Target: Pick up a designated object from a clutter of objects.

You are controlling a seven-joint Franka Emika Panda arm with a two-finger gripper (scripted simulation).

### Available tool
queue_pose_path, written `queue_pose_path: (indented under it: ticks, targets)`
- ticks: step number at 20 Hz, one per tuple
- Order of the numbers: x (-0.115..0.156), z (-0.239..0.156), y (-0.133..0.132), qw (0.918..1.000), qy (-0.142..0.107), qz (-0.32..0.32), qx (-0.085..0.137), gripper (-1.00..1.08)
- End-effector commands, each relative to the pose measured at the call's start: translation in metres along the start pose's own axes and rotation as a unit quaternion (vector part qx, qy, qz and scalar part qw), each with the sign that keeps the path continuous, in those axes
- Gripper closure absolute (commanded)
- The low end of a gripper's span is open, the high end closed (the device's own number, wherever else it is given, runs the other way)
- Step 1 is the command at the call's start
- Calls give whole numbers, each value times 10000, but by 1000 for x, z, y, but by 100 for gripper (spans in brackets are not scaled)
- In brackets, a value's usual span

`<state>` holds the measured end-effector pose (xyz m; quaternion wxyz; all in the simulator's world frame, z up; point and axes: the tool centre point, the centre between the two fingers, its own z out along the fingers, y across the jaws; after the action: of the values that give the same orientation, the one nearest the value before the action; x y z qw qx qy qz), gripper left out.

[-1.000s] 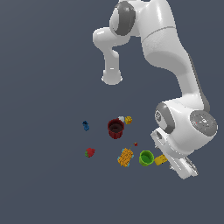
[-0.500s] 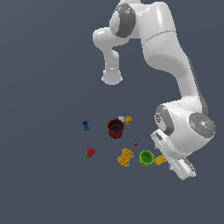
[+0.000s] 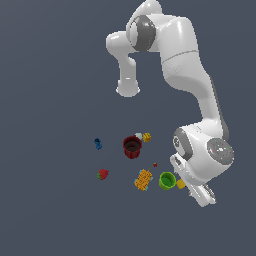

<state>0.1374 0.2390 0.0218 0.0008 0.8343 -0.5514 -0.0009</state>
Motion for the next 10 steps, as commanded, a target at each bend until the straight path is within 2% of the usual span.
queue_pose_path:
  ticks: [1, 2, 3, 10]
  targets:
    - [0, 0, -2, 10000, 0, 0, 11, -92]
    - [0, 0, -2, 10000, 0, 0, 11, -92]
    - [0, 0, -2, 10000, 0, 0, 11, 108]
    - [0, 0, -2, 10000, 0, 0, 11, 108]
